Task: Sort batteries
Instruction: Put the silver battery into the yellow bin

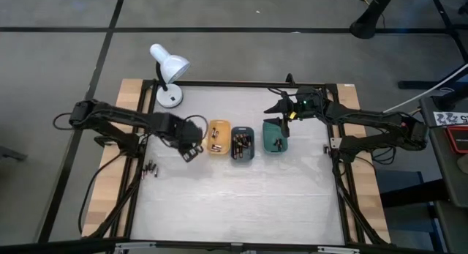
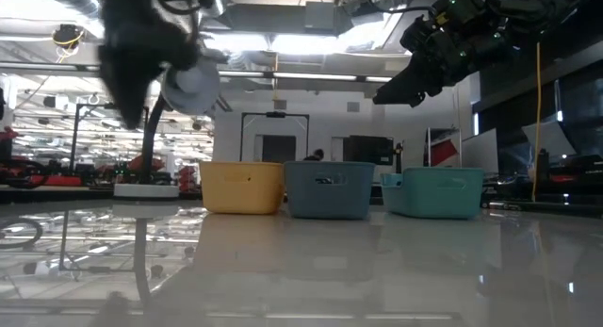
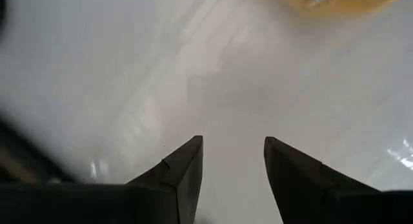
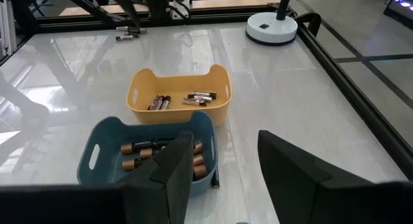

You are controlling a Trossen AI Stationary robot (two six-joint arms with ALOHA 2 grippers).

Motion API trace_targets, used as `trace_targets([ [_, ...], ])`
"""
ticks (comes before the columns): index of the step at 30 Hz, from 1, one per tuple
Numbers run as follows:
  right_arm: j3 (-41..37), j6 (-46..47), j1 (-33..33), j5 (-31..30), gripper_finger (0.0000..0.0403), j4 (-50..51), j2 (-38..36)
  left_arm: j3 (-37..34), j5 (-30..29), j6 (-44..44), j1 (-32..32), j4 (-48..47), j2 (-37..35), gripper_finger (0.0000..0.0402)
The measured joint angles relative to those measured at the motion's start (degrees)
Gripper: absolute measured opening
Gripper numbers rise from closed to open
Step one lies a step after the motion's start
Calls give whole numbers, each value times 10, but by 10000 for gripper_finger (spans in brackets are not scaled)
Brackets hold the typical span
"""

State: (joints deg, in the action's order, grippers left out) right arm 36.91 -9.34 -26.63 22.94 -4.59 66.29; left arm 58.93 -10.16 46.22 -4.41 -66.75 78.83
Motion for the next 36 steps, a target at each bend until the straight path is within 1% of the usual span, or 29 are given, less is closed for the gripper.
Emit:
trace_targets([
  [3,0,0,0,0,172,0,0,-20,42,114,-45,-41,1,155],
  [6,0,0,0,0,172,0,0,-45,114,167,-87,-47,2,155],
  [8,0,0,0,0,172,0,0,-62,152,234,-116,-42,2,155],
  [12,0,0,0,0,172,0,0,-99,186,391,-160,-20,2,155],
  [15,0,0,0,0,172,0,0,-127,221,454,-182,-3,2,155],
  [18,0,0,0,0,172,0,0,-152,245,478,-199,6,2,155],
  [22,0,0,0,0,172,-1,0,-183,250,486,-211,26,2,155],
  [28,0,0,0,0,172,-1,0,-227,262,484,-212,105,2,155],
  [36,0,0,0,0,172,0,0,-267,273,477,-210,115,0,155],
])
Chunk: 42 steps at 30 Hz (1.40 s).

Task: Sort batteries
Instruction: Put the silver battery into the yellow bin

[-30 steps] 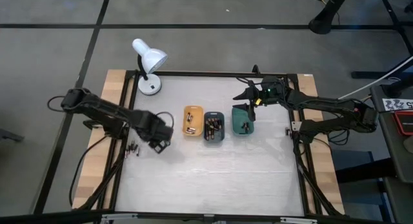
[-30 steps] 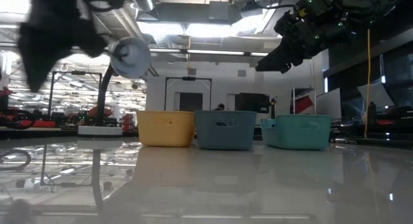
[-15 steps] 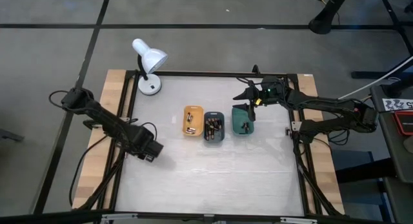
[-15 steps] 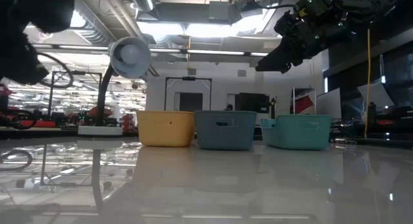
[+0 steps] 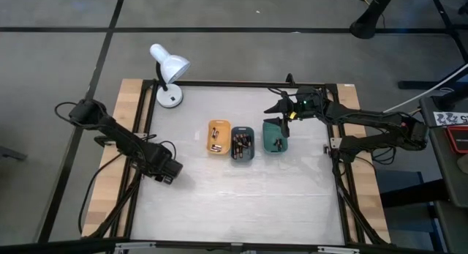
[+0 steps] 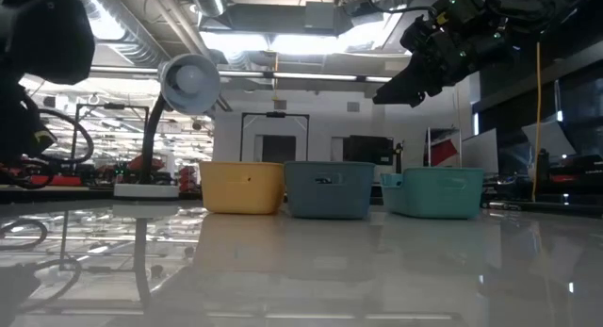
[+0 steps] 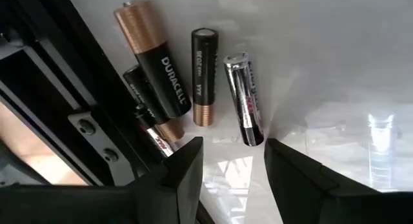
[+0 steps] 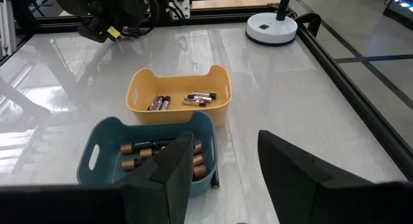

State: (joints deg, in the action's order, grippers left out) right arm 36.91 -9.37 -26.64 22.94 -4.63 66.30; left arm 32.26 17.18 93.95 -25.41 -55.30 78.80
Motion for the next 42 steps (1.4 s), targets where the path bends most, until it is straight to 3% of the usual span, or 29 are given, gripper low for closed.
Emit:
trace_targets([
  [9,0,0,0,0,172,0,0,-10,-1,-14,12,44,-21,155],
  [23,0,0,0,0,172,0,0,-10,-13,-30,34,39,-27,152],
  [42,0,0,0,0,172,0,0,-8,-49,-62,61,46,-27,41],
])
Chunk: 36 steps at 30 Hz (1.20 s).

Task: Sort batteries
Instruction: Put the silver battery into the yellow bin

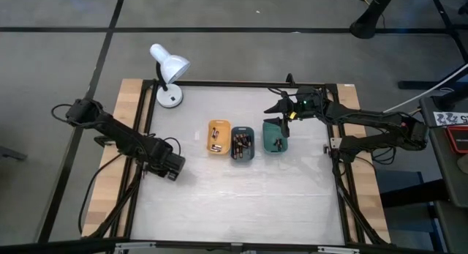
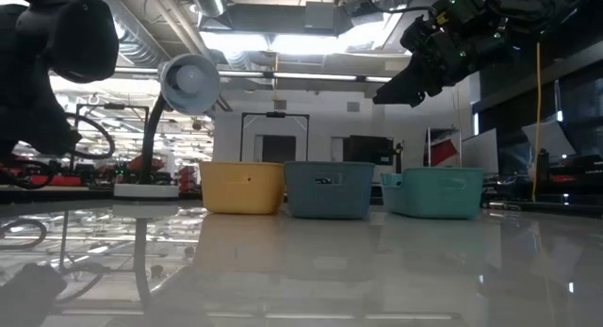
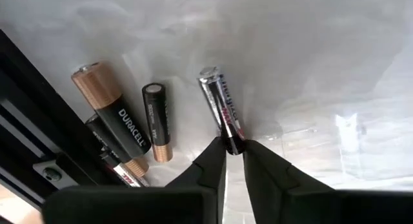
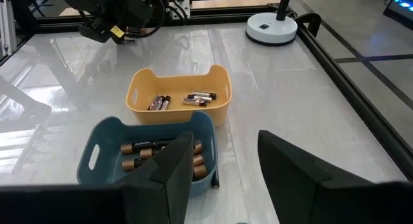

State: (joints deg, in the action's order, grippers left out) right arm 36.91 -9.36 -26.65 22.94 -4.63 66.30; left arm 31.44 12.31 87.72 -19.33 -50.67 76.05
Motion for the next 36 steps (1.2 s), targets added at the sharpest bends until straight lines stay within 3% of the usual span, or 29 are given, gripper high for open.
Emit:
trace_targets([
  [5,0,0,0,0,172,0,0,0,-5,-58,0,16,0,26],
  [10,0,0,0,0,172,0,0,0,-10,-101,2,39,-1,35],
  [26,0,0,0,0,172,0,0,0,-28,-59,2,36,0,148],
  [36,0,0,0,0,172,0,0,-3,-40,-56,4,33,-33,152],
])
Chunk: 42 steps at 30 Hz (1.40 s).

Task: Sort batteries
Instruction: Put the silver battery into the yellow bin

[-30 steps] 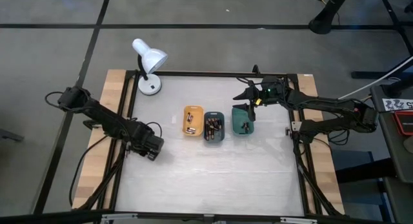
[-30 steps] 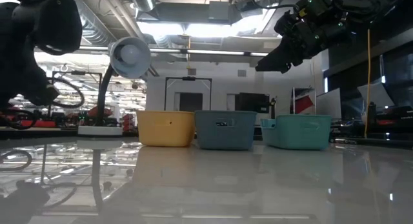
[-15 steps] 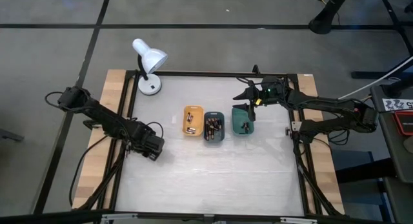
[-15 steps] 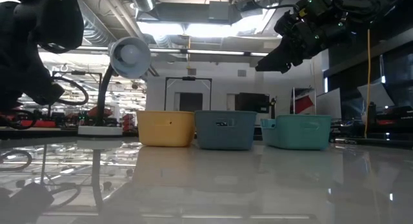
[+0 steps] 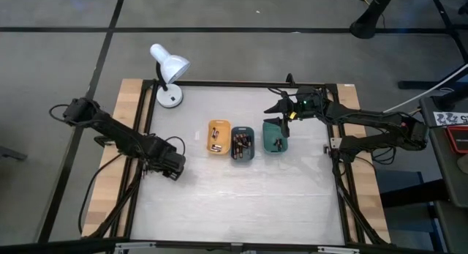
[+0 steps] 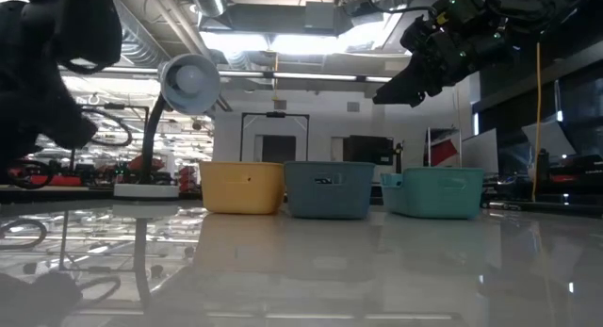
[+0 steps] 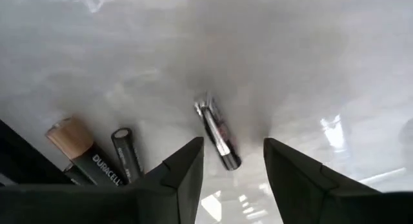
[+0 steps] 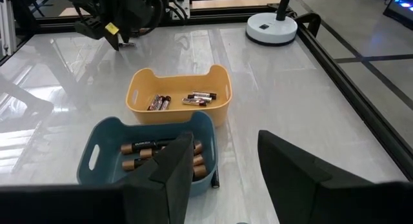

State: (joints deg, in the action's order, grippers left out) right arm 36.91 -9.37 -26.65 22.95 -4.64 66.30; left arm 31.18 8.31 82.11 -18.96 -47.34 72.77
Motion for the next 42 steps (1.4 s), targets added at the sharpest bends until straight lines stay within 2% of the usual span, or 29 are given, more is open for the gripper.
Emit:
trace_targets([
  [4,0,0,0,0,172,0,0,0,-31,31,0,-24,-31,151],
  [8,0,0,0,0,172,0,0,0,-31,61,5,-67,-44,151],
  [15,0,0,0,0,172,0,0,0,-25,64,5,-25,-43,151],
  [21,0,0,0,0,172,0,0,0,-32,75,4,-28,-43,150],
  [27,0,0,0,0,172,0,0,-38,-31,91,4,21,-45,150],
  [32,0,0,0,0,172,0,0,-43,-30,89,4,16,-46,147],
  [35,0,0,0,0,172,-1,0,-43,-30,78,4,15,-45,127],
  [42,0,0,0,0,172,-3,0,-44,-33,67,5,12,-45,43],
])
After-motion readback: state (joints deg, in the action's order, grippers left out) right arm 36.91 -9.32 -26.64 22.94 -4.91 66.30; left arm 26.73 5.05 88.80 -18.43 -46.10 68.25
